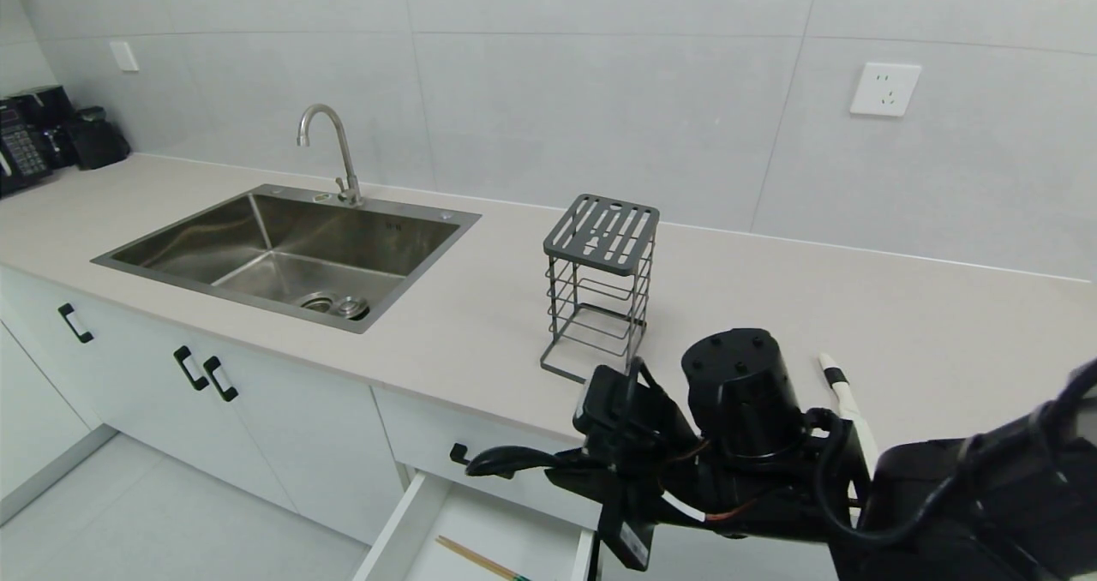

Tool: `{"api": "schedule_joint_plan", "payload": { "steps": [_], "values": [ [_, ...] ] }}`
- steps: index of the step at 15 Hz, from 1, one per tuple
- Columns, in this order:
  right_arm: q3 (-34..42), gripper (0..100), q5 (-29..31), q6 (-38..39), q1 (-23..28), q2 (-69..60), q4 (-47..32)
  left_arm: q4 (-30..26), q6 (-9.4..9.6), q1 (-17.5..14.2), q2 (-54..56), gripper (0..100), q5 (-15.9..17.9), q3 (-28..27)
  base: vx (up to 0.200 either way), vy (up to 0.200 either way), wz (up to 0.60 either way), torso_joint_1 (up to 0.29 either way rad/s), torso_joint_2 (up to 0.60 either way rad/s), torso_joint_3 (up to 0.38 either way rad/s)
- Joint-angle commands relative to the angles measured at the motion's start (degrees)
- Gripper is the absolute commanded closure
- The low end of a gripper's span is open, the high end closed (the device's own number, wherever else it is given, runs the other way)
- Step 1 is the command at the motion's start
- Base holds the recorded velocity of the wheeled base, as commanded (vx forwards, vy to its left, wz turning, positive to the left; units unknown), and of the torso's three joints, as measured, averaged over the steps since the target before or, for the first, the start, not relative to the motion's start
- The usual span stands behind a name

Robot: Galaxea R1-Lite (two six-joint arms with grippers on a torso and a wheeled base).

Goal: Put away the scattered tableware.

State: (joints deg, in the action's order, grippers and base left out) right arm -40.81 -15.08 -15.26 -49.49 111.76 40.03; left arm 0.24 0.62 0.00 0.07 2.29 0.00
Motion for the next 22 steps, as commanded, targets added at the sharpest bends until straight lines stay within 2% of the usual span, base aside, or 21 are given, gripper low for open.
{"api": "schedule_joint_plan", "payload": {
  "steps": [1, 2, 3, 8, 15, 22],
  "values": [
    [-5.1, 100, 0.1, 1.4, -2.8, 6.6, 0.1, 0.0, -0.01, 0.0, -0.1, 0, 0.0, 0.0, 0.000, 0.000, 0.00, 0.000, 0.00, 0.000],
    [-5.6, 100, 0.7, 1.6, -3.2, 7.5, 0.1, 0.0, -0.01, 0.0, -0.1, 0, 0.0, 0.0, 0.000, 0.000, 0.00, 0.000, 0.00, 0.000],
    [-7.3, 100, 3.7, 2.7, -4.5, 9.8, -0.1, 0.0, -0.01, 0.0, -0.1, 0, 0.0, 0.0, 0.000, 0.000, 0.00, 0.000, 0.00, 0.000],
    [-9.5, 100, 4.2, 2.0, -6.6, 12.0, -0.8, 0.0, -0.01, 0.0, -0.1, 0, 0.0, 0.0, 0.000, 0.000, 0.00, 0.000, 0.00, 0.000],
    [-11.2, 100, 4.0, 2.0, -7.0, 13.9, -0.5, 0.0, -0.01, 0.0, -0.1, 0, 0.0, 0.0, 0.000, 0.000, 0.00, 0.000, 0.00, 0.000],
    [-15.2, 100, 4.0, 2.1, -7.7, 16.3, -0.3, 0.0, -0.01, 0.0, -0.1, 0, 0.0, 0.0, 0.000, 0.000, 0.00, -0.159, 0.33, 0.159]
  ]
}}
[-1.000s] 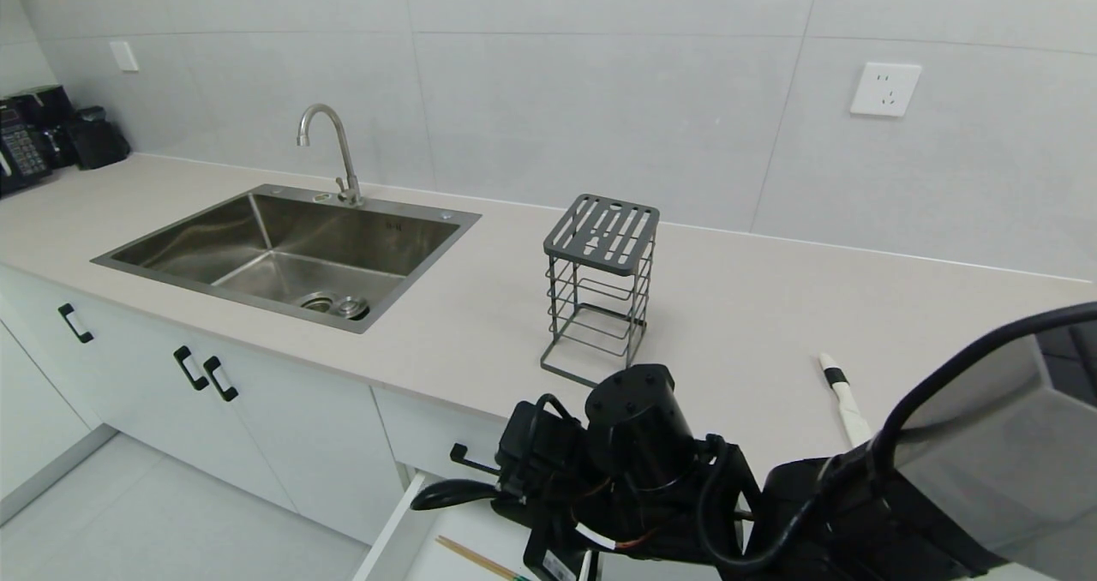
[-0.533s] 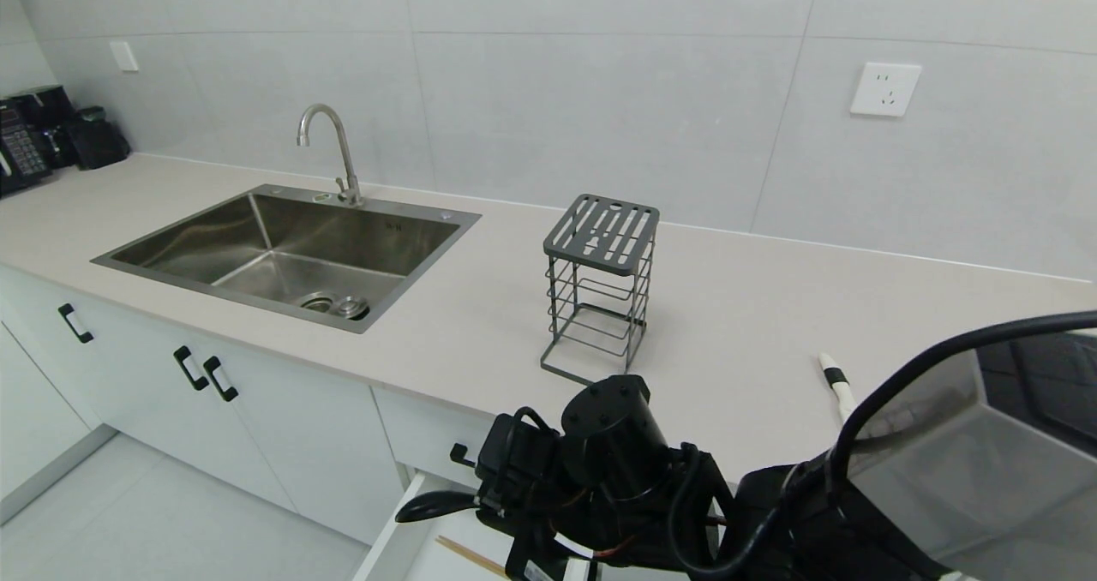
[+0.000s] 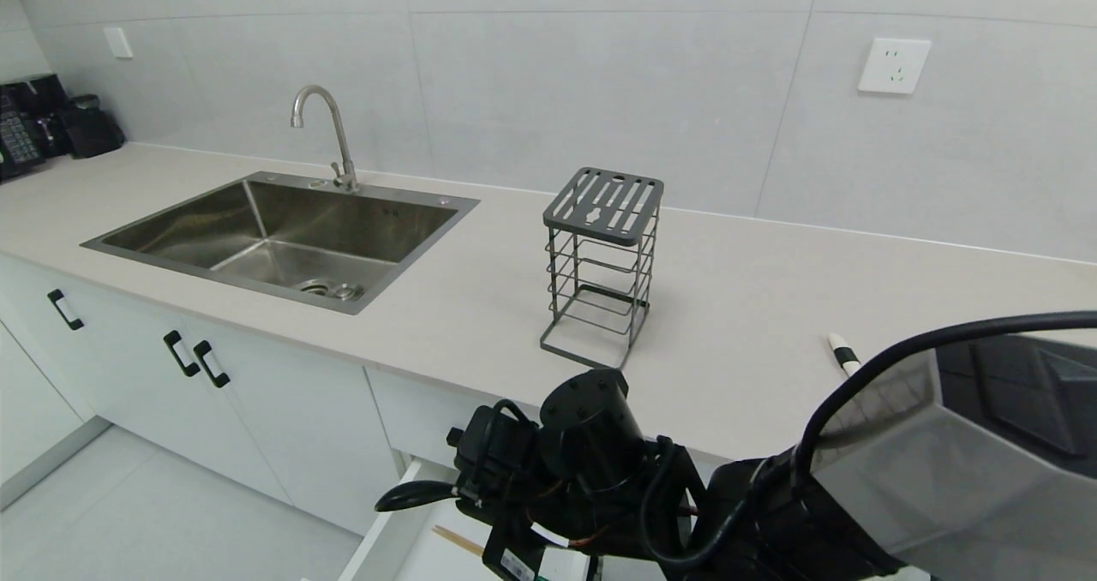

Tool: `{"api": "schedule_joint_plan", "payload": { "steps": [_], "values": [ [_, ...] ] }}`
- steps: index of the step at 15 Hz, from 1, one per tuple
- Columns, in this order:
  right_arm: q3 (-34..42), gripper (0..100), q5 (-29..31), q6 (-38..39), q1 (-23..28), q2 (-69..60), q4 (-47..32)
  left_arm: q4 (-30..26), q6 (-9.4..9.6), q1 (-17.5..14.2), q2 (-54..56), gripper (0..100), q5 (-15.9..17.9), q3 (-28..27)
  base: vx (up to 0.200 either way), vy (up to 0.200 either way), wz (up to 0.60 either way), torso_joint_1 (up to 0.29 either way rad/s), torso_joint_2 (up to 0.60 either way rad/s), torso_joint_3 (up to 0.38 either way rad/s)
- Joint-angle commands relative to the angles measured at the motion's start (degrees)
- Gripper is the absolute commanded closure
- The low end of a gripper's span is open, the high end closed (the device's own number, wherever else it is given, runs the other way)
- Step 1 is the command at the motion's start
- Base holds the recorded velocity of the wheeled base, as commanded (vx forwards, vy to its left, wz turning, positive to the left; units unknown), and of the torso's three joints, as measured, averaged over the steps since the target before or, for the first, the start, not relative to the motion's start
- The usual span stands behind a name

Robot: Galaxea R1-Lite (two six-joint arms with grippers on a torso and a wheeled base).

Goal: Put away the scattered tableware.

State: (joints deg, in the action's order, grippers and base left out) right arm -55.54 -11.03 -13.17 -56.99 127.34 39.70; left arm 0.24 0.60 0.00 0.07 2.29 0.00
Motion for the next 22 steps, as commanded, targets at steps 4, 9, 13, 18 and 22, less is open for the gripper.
{"api": "schedule_joint_plan", "payload": {
  "steps": [4, 9, 13, 18, 22],
  "values": [
    [-0.7, 100, 0.0, 0.1, -0.8, 1.9, 0.5, 0.0, 0.02, 0.0, -0.1, 0, 0.0, 0.0, 0.000, 0.000, 0.00, -0.132, 0.25, 0.126],
    [-1.9, 100, -0.4, 0.2, -1.0, 3.2, 0.5, 0.0, 0.02, 0.0, -0.1, 0, 0.0, 0.0, 0.000, 0.000, 0.00, -0.105, 0.22, 0.113],
    [-2.4, 100, -0.4, 0.2, -0.9, 3.5, 0.5, 0.0, 0.02, 0.0, -0.1, 0, 0.0, 0.0, 0.000, 0.000, 0.00, -0.229, 0.46, 0.220],
    [-2.5, 100, -0.4, 0.2, -0.9, 4.1, 0.5, 0.0, 0.02, 0.0, -0.1, 0, 0.0, 0.0, 0.000, 0.000, 0.00, -0.112, 0.22, 0.100],
    [-2.6, 100, -0.6, 0.4, -0.9, 4.8, 1.0, 0.0, 0.02, 0.0, -0.1, 0, 0.0, 0.0, 0.000, 0.000, 0.00, -0.015, 0.03, 0.015]
  ]
}}
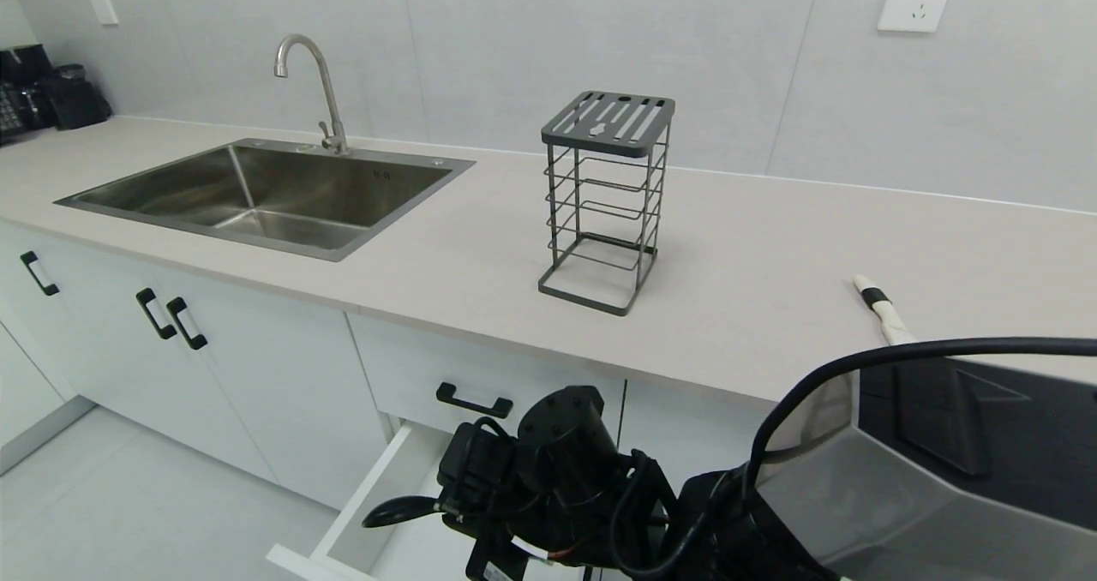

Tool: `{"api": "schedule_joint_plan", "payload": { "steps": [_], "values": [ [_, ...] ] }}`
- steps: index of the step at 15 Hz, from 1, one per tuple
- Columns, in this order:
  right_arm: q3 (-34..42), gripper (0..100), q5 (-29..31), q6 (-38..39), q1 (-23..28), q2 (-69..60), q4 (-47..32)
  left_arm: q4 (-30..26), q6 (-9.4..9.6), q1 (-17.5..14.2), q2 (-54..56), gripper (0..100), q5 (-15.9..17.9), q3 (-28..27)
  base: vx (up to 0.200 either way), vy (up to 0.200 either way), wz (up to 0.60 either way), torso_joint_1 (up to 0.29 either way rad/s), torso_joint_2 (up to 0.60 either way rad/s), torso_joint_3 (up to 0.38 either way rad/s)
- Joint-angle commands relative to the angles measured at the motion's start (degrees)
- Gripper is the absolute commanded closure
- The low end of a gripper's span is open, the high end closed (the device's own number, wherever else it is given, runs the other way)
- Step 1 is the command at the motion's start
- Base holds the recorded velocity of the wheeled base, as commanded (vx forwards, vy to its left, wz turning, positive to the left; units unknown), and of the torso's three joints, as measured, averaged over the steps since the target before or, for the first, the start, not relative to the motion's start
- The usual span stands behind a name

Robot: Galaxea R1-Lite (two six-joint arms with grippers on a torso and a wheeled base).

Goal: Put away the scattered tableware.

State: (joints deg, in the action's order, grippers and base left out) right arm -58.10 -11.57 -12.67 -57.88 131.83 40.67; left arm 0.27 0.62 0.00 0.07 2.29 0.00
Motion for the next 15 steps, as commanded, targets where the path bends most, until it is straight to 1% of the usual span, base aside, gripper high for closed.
{"api": "schedule_joint_plan", "payload": {
  "steps": [1, 9, 12, 15],
  "values": [
    [0.0, 100, 0.0, 0.0, 0.0, 0.4, 0.4, 0.0, -0.01, 0.0, -0.1, 0, 0.0, 0.0, 0.000, 0.000, 0.00, -0.159, 0.28, 0.144],
    [-2.1, 100, 0.0, 0.0, 0.1, 1.4, -0.1, 0.0, -0.01, 0.0, -0.1, 0, 0.0, 0.0, 0.000, 0.000, 0.00, -0.228, 0.43, 0.198],
    [-4.9, 100, 0.8, -0.5, 2.2, 2.3, -1.6, 0.0, -0.01, 0.0, -0.1, 0, 0.0, 0.0, 0.000, 0.000, 0.00, -0.246, 0.38, 0.147],
    [-9.8, 100, 1.6, -0.6, 2.9, 5.7, -2.8, 0.0, -0.01, 0.0, -0.1, 0, 0.0, 0.0, 0.000, 0.000, 0.00, -0.251, 0.32, 0.118]
  ]
}}
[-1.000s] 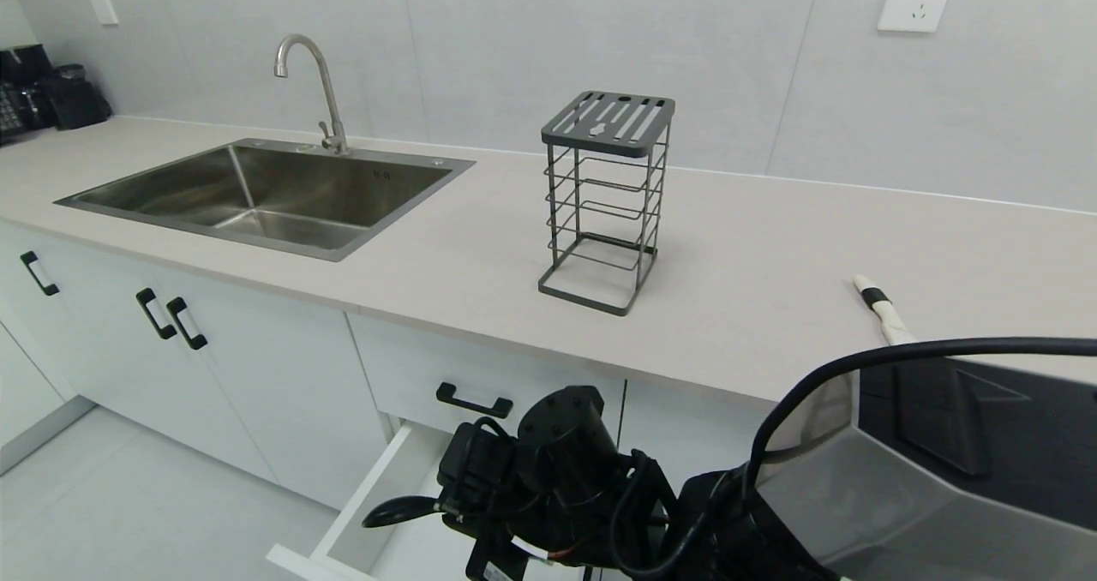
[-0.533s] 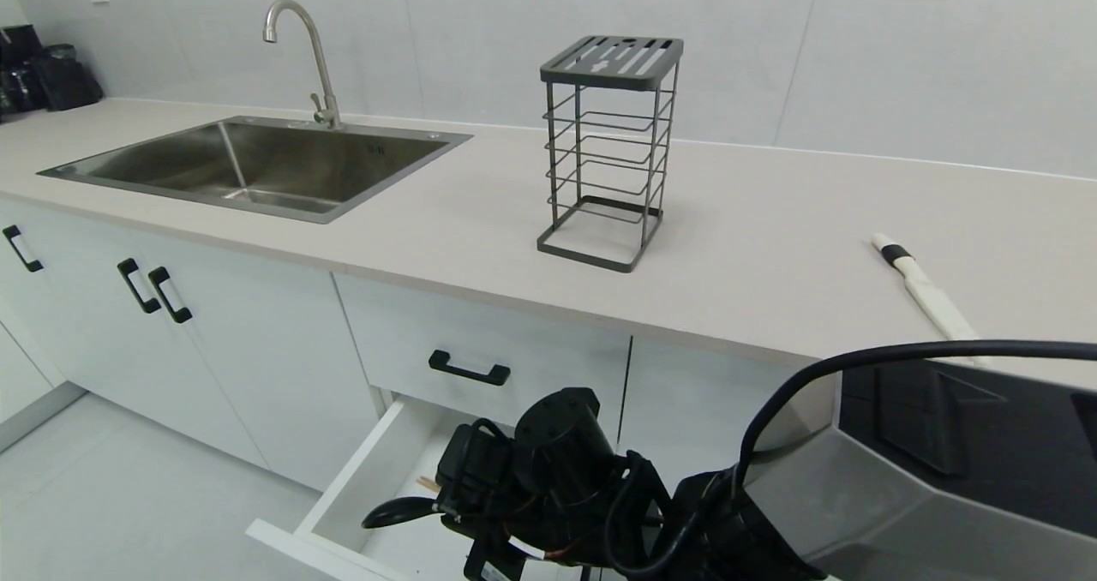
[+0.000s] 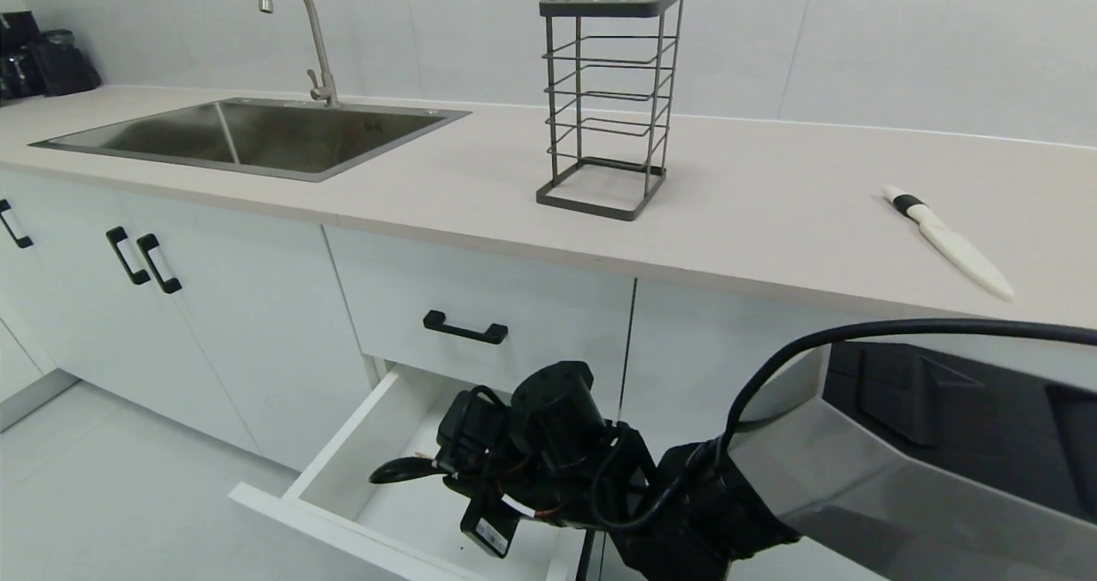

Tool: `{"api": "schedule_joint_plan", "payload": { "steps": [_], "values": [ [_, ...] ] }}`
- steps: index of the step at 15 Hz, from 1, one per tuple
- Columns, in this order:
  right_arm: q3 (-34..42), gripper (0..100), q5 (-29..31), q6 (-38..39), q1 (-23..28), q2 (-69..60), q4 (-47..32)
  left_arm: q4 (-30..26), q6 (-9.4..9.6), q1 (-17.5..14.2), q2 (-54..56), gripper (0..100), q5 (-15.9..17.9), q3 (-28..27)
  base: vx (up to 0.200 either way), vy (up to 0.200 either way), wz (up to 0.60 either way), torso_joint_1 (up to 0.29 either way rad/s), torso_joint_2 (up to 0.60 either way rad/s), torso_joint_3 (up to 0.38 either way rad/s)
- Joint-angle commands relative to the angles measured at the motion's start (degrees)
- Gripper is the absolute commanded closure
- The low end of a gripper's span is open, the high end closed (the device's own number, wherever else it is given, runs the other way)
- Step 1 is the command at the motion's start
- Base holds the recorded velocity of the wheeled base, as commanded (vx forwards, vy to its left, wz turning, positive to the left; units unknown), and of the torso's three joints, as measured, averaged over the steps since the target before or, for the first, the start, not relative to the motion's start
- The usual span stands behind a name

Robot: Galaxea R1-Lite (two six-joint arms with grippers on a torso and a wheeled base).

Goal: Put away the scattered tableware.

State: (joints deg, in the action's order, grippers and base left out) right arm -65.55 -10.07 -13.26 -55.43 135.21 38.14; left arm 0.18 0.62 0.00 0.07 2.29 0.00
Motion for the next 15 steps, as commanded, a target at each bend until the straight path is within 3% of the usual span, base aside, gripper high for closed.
{"api": "schedule_joint_plan", "payload": {
  "steps": [1, 7, 15],
  "values": [
    [-4.9, 100, 1.0, 0.0, 0.5, 4.1, -0.4, 0.1, -0.01, 0.0, -0.1, 0, 0.0, 0.0, 0.000, 0.000, 0.00, -0.144, 0.26, 0.129],
    [-13.2, 100, 1.6, -0.1, 1.0, 9.0, -2.0, 0.1, -0.01, 0.0, -0.1, 0, 0.0, 0.0, 0.000, 0.000, 0.00, -0.025, 0.16, 0.044],
    [-16.4, 100, 1.6, 0.3, 1.0, 12.5, -2.0, 0.1, -0.01, 0.0, -0.1, 0, 0.0, 0.0, 0.000, 0.000, 0.00, 0.000, 0.00, 0.000]
  ]
}}
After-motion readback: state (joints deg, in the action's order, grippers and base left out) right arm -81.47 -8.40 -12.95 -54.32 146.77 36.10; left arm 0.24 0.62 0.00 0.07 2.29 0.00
